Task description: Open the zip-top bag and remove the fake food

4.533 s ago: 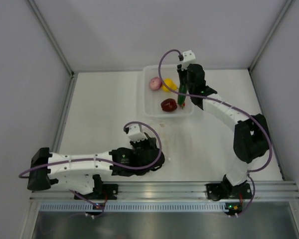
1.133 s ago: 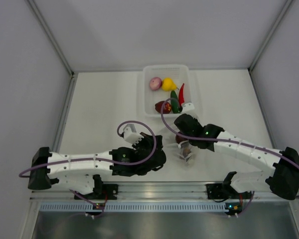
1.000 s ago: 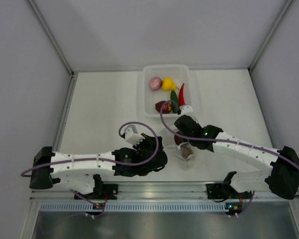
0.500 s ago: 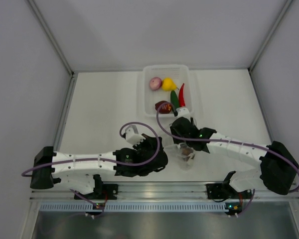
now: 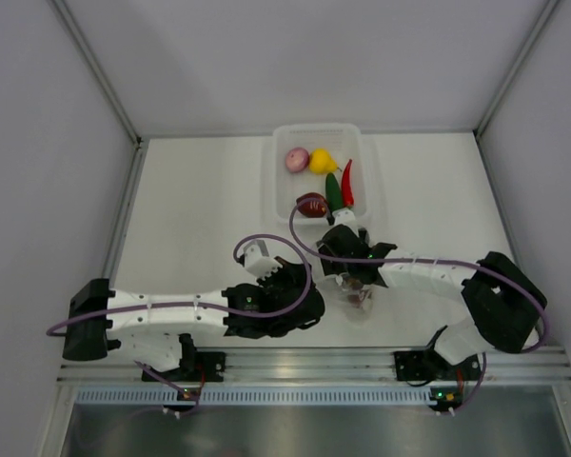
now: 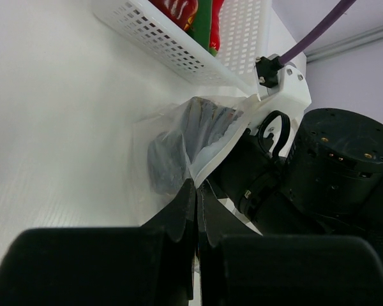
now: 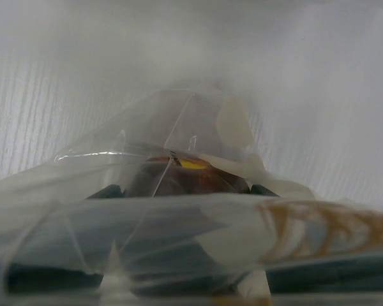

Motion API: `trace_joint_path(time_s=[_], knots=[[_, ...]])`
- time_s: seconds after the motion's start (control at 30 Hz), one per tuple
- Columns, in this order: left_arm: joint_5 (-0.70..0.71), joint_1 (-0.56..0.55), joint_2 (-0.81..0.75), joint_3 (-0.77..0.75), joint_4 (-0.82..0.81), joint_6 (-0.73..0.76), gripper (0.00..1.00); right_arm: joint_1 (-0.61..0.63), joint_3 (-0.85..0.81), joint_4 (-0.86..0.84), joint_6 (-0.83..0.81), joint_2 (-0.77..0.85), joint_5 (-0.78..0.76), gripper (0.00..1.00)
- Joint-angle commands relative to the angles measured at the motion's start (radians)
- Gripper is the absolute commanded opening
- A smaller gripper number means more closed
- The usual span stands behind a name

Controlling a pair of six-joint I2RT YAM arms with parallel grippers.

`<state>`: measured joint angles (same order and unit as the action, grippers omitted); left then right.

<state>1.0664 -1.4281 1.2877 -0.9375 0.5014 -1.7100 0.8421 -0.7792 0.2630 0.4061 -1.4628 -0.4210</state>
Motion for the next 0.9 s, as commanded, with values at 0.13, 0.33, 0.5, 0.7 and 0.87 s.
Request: trace_joint_path(time_s=[0.13, 0.33, 0.5, 0.7, 0.87], knots=[[0.046, -0.003, -0.013, -0.006, 0.008, 0.013, 0.0, -0.037, 0.021, -0.033, 0.051, -0.01, -0.009, 0.71], [0.067, -0.003, 0.001, -0.012, 0.009, 0.027, 0.0, -0.023, -0.005, 0.018, 0.057, 0.102, 0.005, 0.57], [0.098, -0.003, -0.001, -0.018, 0.011, 0.055, 0.0, 0.012, -0.038, 0.087, 0.057, 0.188, -0.009, 0.55], [0.153, -0.002, -0.016, -0.055, 0.009, 0.188, 0.0, 0.104, -0.104, 0.14, 0.045, 0.246, -0.042, 0.53], [0.175, -0.002, 0.001, -0.135, 0.009, 0.364, 0.0, 0.195, -0.178, 0.154, 0.017, 0.226, -0.044, 0.5]])
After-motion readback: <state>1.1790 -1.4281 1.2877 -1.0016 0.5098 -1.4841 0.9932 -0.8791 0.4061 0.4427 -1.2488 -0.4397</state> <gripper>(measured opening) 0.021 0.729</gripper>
